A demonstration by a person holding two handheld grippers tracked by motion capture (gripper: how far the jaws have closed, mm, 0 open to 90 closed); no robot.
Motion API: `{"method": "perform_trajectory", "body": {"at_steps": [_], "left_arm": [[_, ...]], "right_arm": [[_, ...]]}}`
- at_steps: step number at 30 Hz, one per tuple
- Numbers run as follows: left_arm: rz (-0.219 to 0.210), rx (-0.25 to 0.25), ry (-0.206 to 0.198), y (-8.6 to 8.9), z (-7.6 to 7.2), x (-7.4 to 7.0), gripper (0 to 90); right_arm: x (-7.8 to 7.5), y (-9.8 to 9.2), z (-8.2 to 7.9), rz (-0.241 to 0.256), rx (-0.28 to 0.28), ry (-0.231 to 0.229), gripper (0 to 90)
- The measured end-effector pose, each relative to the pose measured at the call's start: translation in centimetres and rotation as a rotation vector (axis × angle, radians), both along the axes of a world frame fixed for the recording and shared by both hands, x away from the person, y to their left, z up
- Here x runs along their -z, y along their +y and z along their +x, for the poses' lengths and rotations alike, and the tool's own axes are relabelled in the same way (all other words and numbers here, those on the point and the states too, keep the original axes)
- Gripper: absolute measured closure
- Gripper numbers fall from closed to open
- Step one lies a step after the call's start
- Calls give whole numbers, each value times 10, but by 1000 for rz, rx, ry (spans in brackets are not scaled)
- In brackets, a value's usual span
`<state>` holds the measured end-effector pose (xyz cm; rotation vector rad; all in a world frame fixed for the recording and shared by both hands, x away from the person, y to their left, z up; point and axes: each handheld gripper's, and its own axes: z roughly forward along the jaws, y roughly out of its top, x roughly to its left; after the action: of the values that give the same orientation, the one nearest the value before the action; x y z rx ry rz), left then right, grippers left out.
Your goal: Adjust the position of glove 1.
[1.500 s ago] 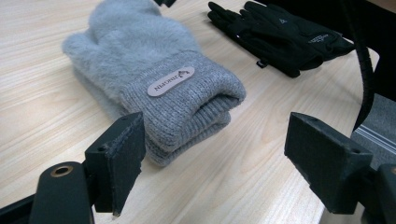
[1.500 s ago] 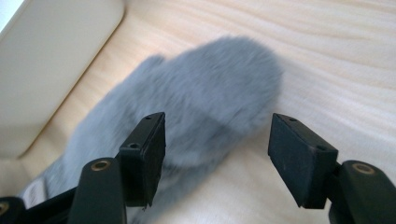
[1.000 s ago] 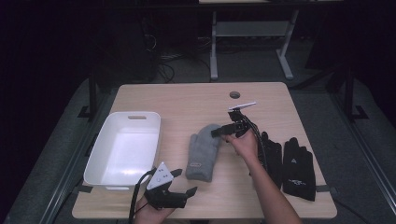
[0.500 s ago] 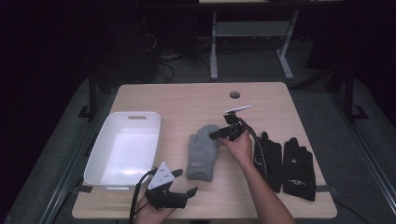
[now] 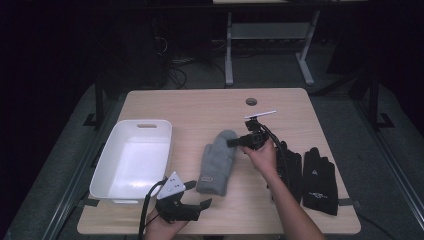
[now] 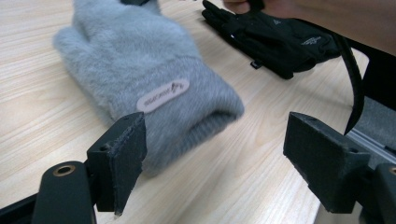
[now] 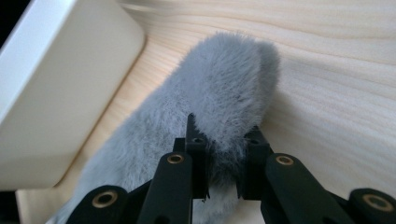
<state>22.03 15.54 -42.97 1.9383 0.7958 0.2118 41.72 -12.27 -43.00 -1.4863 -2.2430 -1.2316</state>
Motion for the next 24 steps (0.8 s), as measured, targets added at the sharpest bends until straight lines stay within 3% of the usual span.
{"method": "perform_trajectory", "body": {"at_steps": [3,6,10,12,24], "left_arm": [[-17,-3,6,-3,0,-3,215],[-36,-3,16,-4,1,-6,217],[-53,-3,44,-8,7,-9,221],[-48,-8,72,-13,13,-10,227],[-49,-67,195,-25,42,-15,227]], "right_arm": [[-10,-15,-17,7,1,-27,775],[-10,-22,-24,13,12,-46,775],[0,-39,-36,16,31,-41,774],[8,-48,-42,-5,43,-47,774],[22,-52,-45,-102,52,-78,771]]}}
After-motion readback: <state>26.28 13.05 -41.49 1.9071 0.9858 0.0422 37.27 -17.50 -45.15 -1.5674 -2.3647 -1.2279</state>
